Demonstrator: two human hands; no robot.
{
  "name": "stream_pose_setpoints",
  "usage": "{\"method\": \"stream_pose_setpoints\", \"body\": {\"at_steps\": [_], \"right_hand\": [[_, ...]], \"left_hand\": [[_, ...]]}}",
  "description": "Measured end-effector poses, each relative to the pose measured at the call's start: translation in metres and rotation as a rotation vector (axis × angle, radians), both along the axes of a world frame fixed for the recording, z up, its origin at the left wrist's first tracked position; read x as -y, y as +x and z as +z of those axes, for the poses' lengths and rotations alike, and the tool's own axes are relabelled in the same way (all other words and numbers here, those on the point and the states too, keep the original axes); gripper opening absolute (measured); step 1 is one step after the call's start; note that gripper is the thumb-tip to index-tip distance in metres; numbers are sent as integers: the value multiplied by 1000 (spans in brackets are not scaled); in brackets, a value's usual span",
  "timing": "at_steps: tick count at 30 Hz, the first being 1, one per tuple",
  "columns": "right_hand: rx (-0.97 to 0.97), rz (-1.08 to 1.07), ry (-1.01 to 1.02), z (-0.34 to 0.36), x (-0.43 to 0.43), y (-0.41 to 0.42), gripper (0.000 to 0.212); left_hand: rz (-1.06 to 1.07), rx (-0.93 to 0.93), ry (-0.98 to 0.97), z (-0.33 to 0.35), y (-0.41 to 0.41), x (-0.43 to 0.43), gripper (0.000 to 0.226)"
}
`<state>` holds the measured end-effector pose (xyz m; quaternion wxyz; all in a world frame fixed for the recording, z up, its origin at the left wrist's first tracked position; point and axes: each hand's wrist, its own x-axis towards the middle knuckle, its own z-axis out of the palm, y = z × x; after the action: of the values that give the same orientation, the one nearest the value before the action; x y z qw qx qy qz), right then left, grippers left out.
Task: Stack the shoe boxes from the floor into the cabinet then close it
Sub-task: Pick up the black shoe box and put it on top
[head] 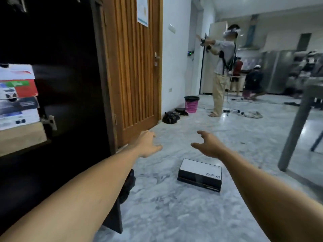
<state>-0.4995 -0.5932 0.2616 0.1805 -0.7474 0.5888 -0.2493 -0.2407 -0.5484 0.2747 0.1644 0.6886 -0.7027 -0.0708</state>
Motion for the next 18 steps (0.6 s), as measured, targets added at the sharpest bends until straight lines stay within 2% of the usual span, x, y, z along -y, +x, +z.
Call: {"method": "stream_pose_setpoints", "body": {"at_steps": [11,18], "right_hand": [[-102,-145,284,-186,151,-112,73],[-170,-120,421,-325,209,-157,67]], "left_hand": [[-83,-79,278,-218,-66,186,76],[-102,-147,385,-354,-88,282,80]]}}
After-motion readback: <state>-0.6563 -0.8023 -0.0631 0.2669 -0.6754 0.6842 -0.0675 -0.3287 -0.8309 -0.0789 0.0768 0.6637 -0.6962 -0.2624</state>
